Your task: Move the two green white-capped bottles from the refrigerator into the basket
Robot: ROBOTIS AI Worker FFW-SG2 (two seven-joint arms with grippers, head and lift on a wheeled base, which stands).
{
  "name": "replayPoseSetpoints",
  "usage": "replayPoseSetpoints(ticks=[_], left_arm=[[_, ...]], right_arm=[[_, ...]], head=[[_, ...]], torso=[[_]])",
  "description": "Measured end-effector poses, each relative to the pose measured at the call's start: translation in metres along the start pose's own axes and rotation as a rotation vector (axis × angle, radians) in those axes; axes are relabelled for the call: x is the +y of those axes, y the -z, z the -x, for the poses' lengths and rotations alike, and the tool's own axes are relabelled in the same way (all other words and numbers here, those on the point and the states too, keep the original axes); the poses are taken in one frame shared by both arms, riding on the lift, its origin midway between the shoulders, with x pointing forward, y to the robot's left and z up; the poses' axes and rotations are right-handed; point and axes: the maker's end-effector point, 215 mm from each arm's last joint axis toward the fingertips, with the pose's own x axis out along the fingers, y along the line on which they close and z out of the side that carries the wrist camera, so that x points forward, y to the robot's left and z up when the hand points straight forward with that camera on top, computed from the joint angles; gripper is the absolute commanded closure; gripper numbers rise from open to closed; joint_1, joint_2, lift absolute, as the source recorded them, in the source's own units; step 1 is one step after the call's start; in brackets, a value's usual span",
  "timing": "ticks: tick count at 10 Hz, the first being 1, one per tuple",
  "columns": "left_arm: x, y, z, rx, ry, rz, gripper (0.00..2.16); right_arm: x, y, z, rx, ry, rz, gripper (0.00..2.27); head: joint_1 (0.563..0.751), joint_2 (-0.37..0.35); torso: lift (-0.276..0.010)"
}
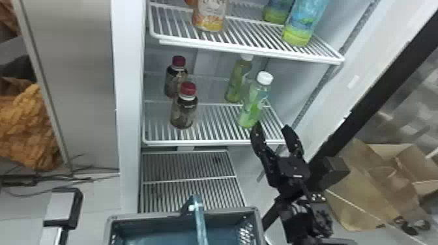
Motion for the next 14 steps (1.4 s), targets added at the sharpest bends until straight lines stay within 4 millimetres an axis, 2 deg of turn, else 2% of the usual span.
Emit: replayPoseSetpoints(ticks=[6,14], left_arm=[[-0.001,-0.003,0.001,-0.008,0.001,-0.003,1.13],[-0.002,-0.005,0.001,-0.011,0.003,-0.007,1.13]], right_arm=[[0.006,0.009,-0.051,-0.02,-0.013,-0.019,0.36],[0.002,0.018,-0.089,-0.015,0.019,-0.018,0.36]], head=[[0.695,-0.35],[0.695,-0.35]], torso=[[-0.263],[-0.263]])
